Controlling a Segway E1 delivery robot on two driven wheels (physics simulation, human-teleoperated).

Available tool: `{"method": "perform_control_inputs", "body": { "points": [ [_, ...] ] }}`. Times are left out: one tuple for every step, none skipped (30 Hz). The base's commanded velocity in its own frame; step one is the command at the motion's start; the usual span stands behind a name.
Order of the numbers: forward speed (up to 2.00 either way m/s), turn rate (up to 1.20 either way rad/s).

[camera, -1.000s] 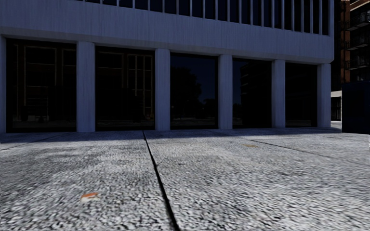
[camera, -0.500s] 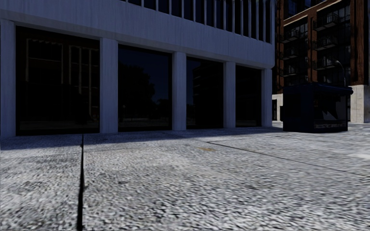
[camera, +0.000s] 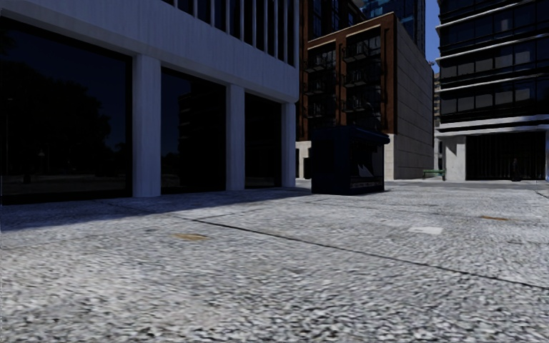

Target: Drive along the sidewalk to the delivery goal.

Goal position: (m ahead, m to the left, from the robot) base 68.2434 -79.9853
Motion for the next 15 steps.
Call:
{"method": "perform_control_inputs", "body": {
  "points": [
    [2.0, -0.83],
    [2.0, -0.83],
    [2.0, -0.83],
    [2.0, -0.83],
    [2.0, -0.83],
    [2.0, -0.83],
    [2.0, -0.83],
    [2.0, -0.83],
    [2.0, -0.83],
    [2.0, -0.83],
    [2.0, -0.83],
    [2.0, -0.83],
    [2.0, -0.83],
    [2.0, -0.83],
    [2.0, -0.83]
  ]
}}
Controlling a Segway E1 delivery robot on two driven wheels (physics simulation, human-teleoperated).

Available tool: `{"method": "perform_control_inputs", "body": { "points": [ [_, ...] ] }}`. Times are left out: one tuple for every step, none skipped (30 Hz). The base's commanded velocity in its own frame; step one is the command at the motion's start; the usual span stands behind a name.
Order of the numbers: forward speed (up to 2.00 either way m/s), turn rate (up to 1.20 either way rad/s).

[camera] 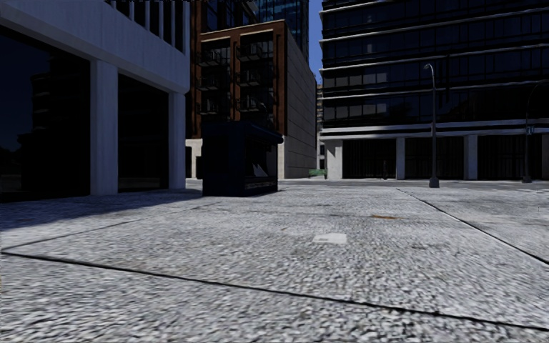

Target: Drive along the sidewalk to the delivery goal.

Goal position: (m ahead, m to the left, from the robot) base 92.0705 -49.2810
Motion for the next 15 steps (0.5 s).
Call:
{"method": "perform_control_inputs", "body": {
  "points": [
    [2.0, -0.83],
    [2.0, -0.83],
    [2.0, -0.83],
    [2.0, -0.83],
    [2.0, -0.83],
    [2.0, -0.79],
    [2.0, -0.79],
    [2.0, -0.79],
    [2.0, -0.79],
    [2.0, -0.78],
    [2.0, -0.77],
    [2.0, -0.77],
    [2.0, -0.77],
    [2.0, -0.77],
    [2.0, -0.77]
  ]
}}
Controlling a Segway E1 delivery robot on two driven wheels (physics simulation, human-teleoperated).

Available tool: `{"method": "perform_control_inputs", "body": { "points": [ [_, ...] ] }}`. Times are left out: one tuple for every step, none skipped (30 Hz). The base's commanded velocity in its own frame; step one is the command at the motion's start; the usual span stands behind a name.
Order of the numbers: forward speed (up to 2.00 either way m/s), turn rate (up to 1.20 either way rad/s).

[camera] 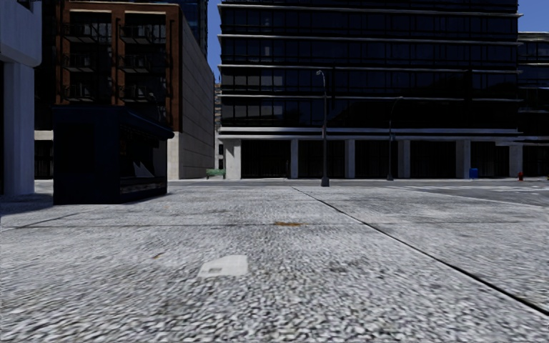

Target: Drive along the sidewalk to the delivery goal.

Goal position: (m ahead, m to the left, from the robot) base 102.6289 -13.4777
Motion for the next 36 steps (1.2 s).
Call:
{"method": "perform_control_inputs", "body": {
  "points": [
    [2.0, -0.75],
    [2.0, -0.75],
    [2.0, -0.3],
    [2.0, 0.0],
    [2.0, 0.0],
    [2.0, 0.0],
    [2.0, 0.0],
    [2.0, 0.0],
    [2.0, 0.0],
    [2.0, 0.0],
    [2.0, 0.0],
    [2.0, 0.0],
    [2.0, 0.0],
    [2.0, 0.0],
    [2.0, 0.0],
    [2.0, 0.0],
    [2.0, 0.0],
    [2.0, 0.0],
    [2.0, 0.0],
    [2.0, 0.0],
    [2.0, 0.0],
    [2.0, 0.0],
    [2.0, 0.0],
    [2.0, 0.0],
    [2.0, 0.0],
    [2.0, 0.0],
    [2.0, 0.0],
    [2.0, 0.0],
    [2.0, 0.0],
    [2.0, 0.0],
    [2.0, 0.0],
    [2.0, 0.0],
    [2.0, 0.0],
    [2.0, 0.0],
    [2.0, 0.0],
    [2.0, 0.0]
  ]
}}
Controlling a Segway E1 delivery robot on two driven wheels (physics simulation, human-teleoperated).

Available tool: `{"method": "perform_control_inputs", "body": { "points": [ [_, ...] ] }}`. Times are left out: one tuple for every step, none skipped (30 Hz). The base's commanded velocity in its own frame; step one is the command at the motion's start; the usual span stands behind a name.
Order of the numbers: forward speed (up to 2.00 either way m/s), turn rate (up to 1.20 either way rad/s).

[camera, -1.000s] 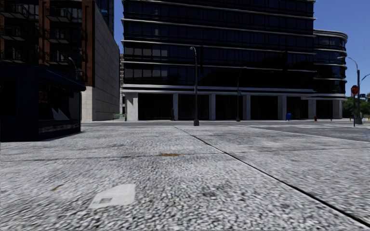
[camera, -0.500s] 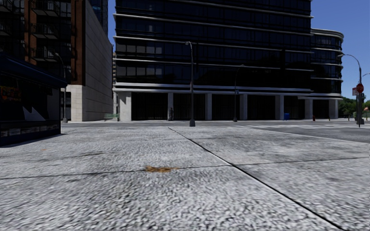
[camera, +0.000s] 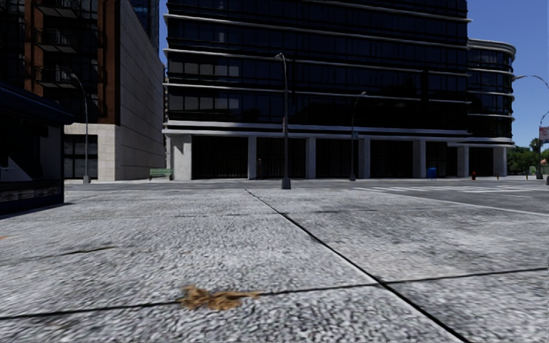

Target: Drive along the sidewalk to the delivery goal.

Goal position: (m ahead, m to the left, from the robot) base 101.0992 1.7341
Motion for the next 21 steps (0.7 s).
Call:
{"method": "perform_control_inputs", "body": {
  "points": [
    [2.0, 0.0],
    [2.0, 0.0],
    [2.0, 0.0],
    [2.0, 0.0],
    [2.0, 0.0],
    [2.0, 0.0],
    [2.0, 0.0],
    [2.0, 0.0],
    [2.0, 0.0],
    [2.0, 0.0],
    [2.0, 0.0],
    [2.0, 0.0],
    [2.0, 0.0],
    [2.0, 0.0],
    [2.0, 0.0],
    [2.0, 0.0],
    [2.0, 0.0],
    [2.0, 0.0],
    [2.0, 0.0],
    [2.0, 0.0],
    [2.0, 0.0]
  ]
}}
